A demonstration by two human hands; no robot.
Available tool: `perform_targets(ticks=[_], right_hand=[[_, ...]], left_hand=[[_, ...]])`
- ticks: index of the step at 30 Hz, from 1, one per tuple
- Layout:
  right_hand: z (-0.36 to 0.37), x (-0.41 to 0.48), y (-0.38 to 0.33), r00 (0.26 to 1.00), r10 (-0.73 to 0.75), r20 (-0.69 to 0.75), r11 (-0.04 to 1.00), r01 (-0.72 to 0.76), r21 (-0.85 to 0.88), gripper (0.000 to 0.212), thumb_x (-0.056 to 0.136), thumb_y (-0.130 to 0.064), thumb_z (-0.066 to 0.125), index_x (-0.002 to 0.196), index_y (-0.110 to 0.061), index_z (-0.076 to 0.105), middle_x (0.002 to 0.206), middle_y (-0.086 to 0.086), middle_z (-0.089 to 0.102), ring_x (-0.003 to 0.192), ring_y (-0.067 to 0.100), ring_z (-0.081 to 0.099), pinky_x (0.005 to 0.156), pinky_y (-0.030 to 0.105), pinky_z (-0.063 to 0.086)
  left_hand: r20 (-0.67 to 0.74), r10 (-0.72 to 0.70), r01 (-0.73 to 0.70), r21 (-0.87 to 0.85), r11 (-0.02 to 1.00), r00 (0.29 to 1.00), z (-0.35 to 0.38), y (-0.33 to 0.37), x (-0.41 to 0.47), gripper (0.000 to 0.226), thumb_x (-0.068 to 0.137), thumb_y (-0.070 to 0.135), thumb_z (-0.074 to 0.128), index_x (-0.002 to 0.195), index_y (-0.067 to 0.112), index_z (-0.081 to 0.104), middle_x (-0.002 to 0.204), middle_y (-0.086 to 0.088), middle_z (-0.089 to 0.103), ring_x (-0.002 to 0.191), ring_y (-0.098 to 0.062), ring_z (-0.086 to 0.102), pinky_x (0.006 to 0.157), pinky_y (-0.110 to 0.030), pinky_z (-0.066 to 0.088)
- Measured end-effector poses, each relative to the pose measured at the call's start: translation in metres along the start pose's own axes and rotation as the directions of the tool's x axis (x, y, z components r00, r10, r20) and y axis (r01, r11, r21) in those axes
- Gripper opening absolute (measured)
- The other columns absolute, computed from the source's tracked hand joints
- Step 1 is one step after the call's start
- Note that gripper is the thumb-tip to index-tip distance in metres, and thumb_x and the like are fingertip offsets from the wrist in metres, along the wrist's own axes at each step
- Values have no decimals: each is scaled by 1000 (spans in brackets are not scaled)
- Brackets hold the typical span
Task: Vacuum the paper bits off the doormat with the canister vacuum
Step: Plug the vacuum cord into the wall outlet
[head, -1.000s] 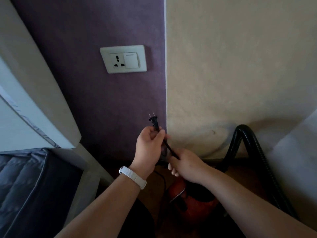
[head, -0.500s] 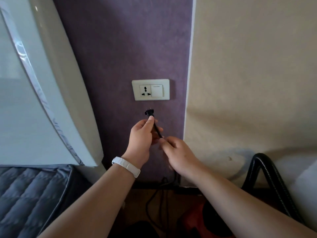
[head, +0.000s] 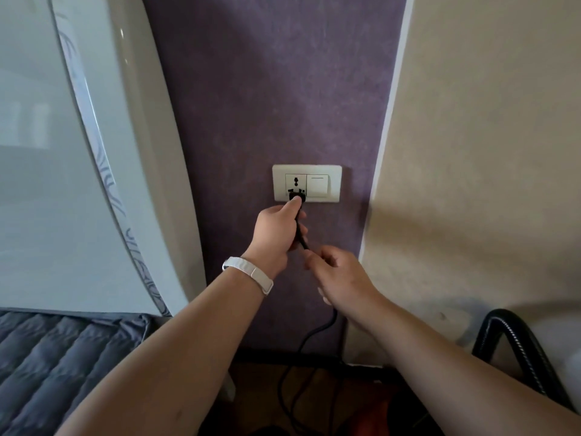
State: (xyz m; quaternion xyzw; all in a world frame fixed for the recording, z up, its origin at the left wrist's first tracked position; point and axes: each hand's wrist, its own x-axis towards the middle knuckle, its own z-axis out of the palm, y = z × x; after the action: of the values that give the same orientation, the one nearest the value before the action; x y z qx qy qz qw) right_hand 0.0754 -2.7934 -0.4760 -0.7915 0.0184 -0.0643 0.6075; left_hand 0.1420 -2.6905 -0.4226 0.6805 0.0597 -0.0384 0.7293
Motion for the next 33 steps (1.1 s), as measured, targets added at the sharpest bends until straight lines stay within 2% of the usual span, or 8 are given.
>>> perform_targets(ticks=[6, 11, 14, 22, 27, 33], right_hand=[[-7, -6, -3, 1000, -27, 8, 999, 27, -24, 38, 97, -31, 59, 80, 3, 55, 47, -4, 41, 44, 14, 38, 51, 34, 31], [-12, -8, -3, 998, -64, -26, 997, 63, -55, 34, 96, -30, 61, 70, -8, 57, 47, -7, 46, 45, 10, 43, 50, 29, 34], [-13, -9, -4, 996, -84, -25, 994, 82, -71, 32, 96, -28, 61, 68, -13, 57, 48, -9, 46, 45, 4, 41, 46, 24, 32], [-19, -7, -7, 993, -121, -10, 990, 120, -70, 33, 98, -28, 59, 74, -5, 59, 56, -2, 50, 49, 5, 44, 47, 21, 34], [-19, -4, -1, 993, -114, 18, 990, 115, -77, 32, 97, -28, 61, 76, -3, 59, 52, -8, 46, 46, 3, 41, 44, 18, 31], [-17, -3, 1, 994, -107, 33, 992, 109, -65, 30, 97, -28, 60, 74, -8, 59, 49, -10, 45, 44, 3, 39, 43, 16, 30]], left_hand=[[-21, -7, 7, 10, 1000, 1000, -2, -3, 2, 31, 96, 32, 59, 72, 12, 61, 43, 4, 54, 41, -10, 47, 40, -21, 30], [-49, 25, -24, 19, 1000, 998, -1, 1, 1, 32, 96, 33, 59, 72, 12, 61, 44, 4, 55, 38, -7, 47, 41, -23, 32], [-78, 31, -28, 43, 999, 996, 1, 2, -1, 33, 96, 34, 59, 72, 12, 62, 46, 4, 55, 35, -5, 43, 37, -20, 32], [-89, 27, -22, 62, 998, 996, 10, 12, -1, 32, 97, 33, 58, 74, 11, 62, 51, 0, 55, 34, -6, 39, 36, -19, 28], [-110, 20, -11, 83, 996, 994, 7, 6, -2, 32, 97, 33, 58, 74, 12, 62, 51, 1, 55, 38, -6, 42, 37, -19, 30], [-104, 14, -7, 66, 998, 994, 6, 3, 1, 31, 97, 33, 58, 75, 12, 62, 48, 4, 54, 37, -5, 41, 38, -19, 30]])
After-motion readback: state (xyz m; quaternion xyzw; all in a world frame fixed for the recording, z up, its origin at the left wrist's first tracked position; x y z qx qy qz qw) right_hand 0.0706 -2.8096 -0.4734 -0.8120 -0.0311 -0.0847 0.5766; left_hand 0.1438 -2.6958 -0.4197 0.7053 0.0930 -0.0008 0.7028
